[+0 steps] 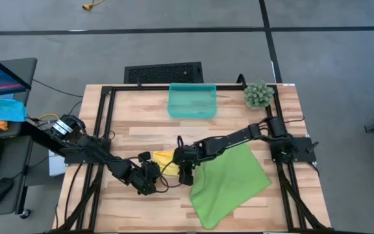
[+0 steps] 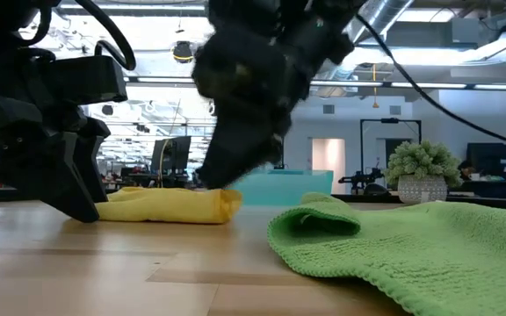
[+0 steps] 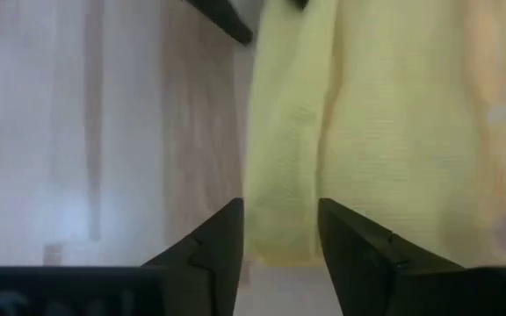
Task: Roll microfiber towels into tight, uniform cylinder then place into a basket
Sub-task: Roll the yellow microfiber towel
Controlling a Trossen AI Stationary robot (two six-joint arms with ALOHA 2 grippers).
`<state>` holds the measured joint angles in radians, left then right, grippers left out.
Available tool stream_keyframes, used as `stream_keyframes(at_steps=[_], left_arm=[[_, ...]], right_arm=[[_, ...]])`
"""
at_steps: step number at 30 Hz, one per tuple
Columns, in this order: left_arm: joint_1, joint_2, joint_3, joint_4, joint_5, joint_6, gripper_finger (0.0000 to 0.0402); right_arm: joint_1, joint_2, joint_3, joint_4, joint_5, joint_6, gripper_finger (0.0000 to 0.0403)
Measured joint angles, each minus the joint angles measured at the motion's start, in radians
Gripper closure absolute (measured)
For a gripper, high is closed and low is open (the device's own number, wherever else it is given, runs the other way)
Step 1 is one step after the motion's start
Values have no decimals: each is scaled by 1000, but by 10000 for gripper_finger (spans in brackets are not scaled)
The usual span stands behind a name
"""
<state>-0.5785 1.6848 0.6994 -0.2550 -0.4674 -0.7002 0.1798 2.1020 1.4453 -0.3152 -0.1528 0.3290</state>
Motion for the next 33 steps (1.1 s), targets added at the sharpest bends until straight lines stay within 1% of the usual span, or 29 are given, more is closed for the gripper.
stream_keyframes(at_steps=[2,6,8,11,13,15,18,20,22,26,33], left_arm=[[0,0,0,-4,0,0,245],[0,0,0,-9,1,-4,245],[0,0,0,-12,2,-8,245],[0,0,0,-13,3,-18,245],[0,0,0,-14,3,-19,245],[0,0,0,-14,3,-19,245],[0,0,0,-14,3,-19,245],[0,0,0,-15,3,-20,245],[0,0,0,-14,3,-20,245],[-1,0,0,-15,3,-20,245],[-1,0,0,-16,3,-20,245]], right_arm=[[0,-29,3,-21,8,-18,236],[45,-86,2,-84,85,-101,245],[88,-106,1,-112,156,-154,250],[161,-108,2,-104,285,-254,257],[205,-92,2,-85,347,-329,261],[244,-67,2,-71,382,-406,265],[281,-9,1,-4,388,-536,270],[290,25,2,51,390,-629,273],[289,60,4,98,399,-688,276],[271,63,4,117,411,-694,282],[200,61,3,108,404,-569,284]])
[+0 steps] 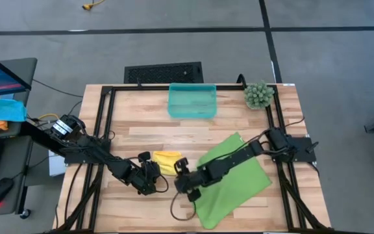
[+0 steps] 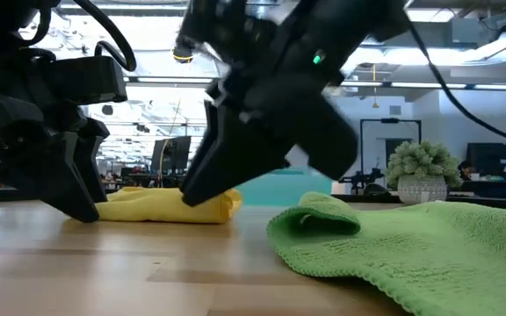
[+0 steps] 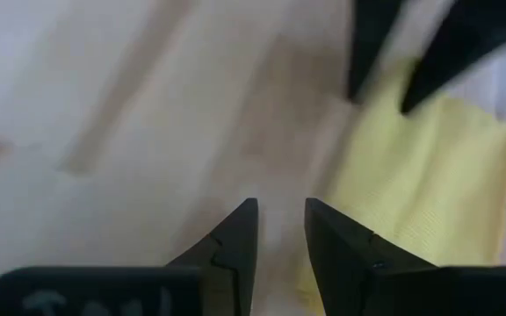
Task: Roll microfiber towels into tight, uniform cylinder then place into a basket
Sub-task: Roll the yellow microfiber towel
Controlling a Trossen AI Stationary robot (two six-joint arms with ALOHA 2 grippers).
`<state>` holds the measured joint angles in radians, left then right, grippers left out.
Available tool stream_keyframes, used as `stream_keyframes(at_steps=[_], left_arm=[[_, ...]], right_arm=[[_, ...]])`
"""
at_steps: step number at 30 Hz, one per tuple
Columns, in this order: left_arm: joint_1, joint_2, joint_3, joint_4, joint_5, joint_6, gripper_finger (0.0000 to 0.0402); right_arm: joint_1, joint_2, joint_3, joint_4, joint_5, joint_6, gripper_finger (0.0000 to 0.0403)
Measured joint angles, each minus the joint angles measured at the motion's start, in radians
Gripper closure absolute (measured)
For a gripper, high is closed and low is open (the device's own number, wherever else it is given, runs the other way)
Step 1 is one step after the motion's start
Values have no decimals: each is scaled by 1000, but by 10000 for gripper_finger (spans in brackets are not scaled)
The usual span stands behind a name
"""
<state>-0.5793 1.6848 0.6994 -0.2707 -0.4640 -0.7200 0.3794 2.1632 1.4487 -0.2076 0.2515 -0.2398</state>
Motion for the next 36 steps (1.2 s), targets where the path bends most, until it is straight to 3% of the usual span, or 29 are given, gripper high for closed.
stream_keyframes(at_steps=[17,25,36], left_arm=[[-1,0,0,-1,0,1,245],[-1,0,0,-2,0,1,245],[-1,0,0,-3,3,0,245]], right_arm=[[-114,3,-1,-62,-4,264,285],[-149,25,0,-83,-58,292,282],[-146,10,8,-114,-125,291,218]])
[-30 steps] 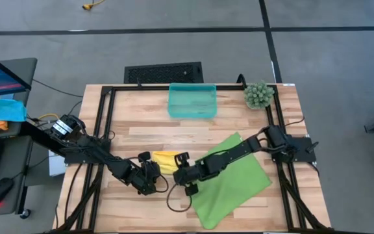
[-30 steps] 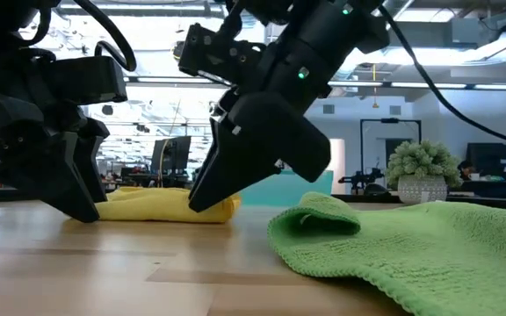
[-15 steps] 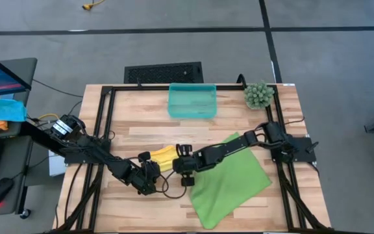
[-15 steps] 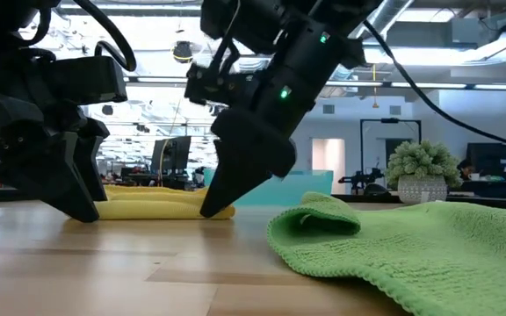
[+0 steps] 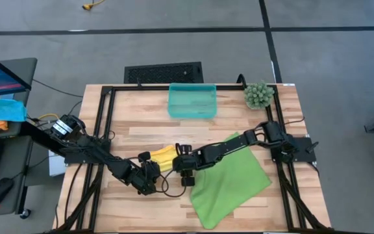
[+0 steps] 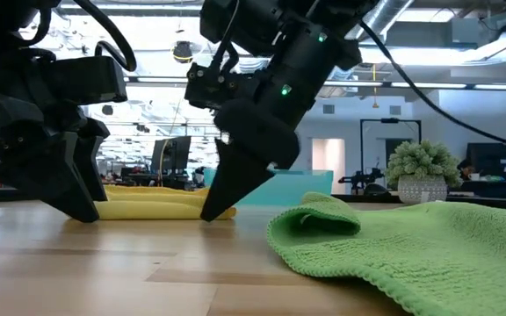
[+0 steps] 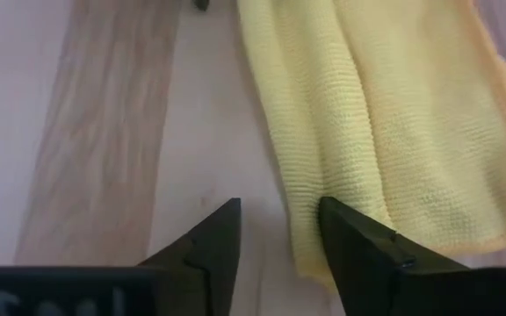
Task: Roll microfiber towels into tight, uniform cylinder then place into a basket
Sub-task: Roll the yellow microfiber towel
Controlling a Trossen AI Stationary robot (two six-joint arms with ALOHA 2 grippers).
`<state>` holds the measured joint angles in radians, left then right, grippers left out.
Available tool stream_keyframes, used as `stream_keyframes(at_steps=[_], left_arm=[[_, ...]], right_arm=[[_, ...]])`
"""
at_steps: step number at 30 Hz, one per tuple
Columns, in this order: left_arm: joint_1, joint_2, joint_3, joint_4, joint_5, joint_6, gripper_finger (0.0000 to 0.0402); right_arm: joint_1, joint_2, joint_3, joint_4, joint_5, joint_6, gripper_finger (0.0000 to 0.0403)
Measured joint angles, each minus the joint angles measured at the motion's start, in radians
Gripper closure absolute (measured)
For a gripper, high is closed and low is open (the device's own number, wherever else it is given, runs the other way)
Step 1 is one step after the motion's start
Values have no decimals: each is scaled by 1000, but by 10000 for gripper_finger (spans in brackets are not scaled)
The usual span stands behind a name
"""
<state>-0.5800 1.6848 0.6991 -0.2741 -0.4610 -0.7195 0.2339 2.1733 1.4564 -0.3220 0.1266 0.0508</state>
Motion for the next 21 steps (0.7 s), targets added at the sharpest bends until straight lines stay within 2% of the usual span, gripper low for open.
stream_keyframes(at_steps=[9,17,21], left_arm=[[0,0,0,-1,1,0,245],[0,0,0,0,1,0,245],[0,0,0,0,1,0,245]], right_arm=[[12,-42,85,-173,6,-16,211],[31,-35,43,-85,29,-128,225],[33,-22,39,-66,100,-148,229]])
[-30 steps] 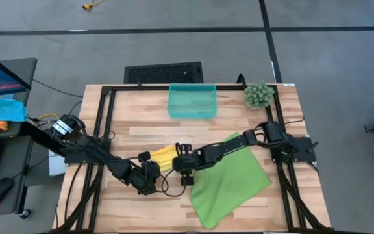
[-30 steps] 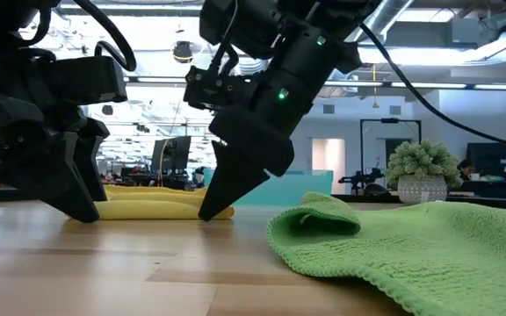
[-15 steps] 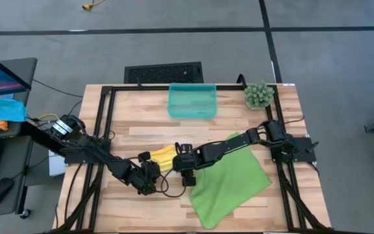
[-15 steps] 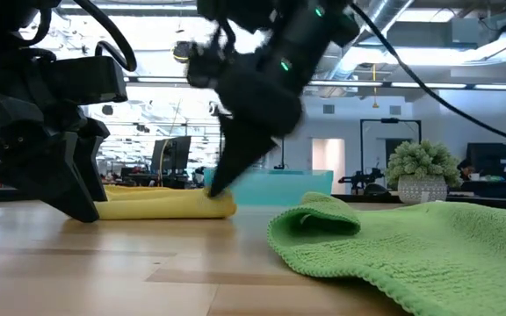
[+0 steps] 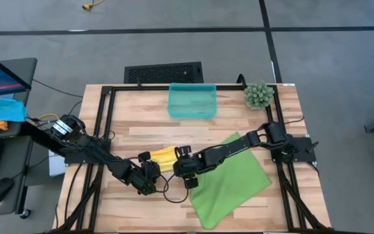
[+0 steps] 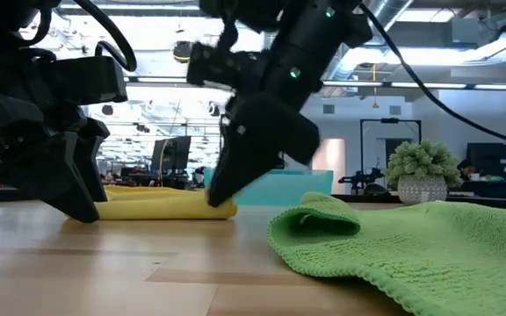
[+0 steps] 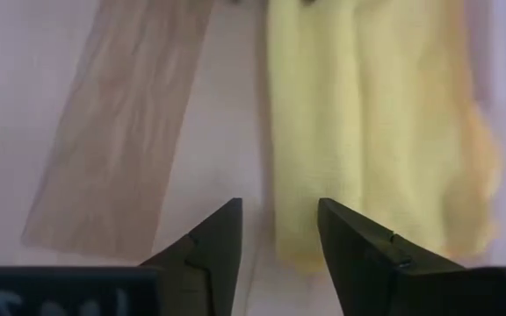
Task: Roll microfiber towels into tight, uniform cylinder then place into a basket
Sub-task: Roll the yellow microfiber towel
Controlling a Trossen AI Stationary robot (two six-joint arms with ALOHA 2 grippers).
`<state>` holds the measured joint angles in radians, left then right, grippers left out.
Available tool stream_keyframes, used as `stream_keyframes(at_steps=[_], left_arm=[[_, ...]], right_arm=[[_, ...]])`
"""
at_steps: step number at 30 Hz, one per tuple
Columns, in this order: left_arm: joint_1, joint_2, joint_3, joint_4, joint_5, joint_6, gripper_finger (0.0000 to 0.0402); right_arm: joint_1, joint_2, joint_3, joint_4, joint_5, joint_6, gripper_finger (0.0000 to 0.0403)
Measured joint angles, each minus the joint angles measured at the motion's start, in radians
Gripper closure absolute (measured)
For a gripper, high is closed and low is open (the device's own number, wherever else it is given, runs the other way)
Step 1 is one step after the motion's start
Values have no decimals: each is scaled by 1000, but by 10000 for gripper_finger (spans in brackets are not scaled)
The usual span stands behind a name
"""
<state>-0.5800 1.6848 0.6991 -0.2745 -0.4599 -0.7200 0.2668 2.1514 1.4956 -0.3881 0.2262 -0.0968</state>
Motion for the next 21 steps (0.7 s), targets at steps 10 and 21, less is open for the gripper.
stream_keyframes(at_steps=[10,21], left_arm=[[0,0,0,0,3,0,245],[-1,0,0,0,4,-1,245]], right_arm=[[-19,3,2,5,35,44,237],[-18,-6,2,15,36,39,241]])
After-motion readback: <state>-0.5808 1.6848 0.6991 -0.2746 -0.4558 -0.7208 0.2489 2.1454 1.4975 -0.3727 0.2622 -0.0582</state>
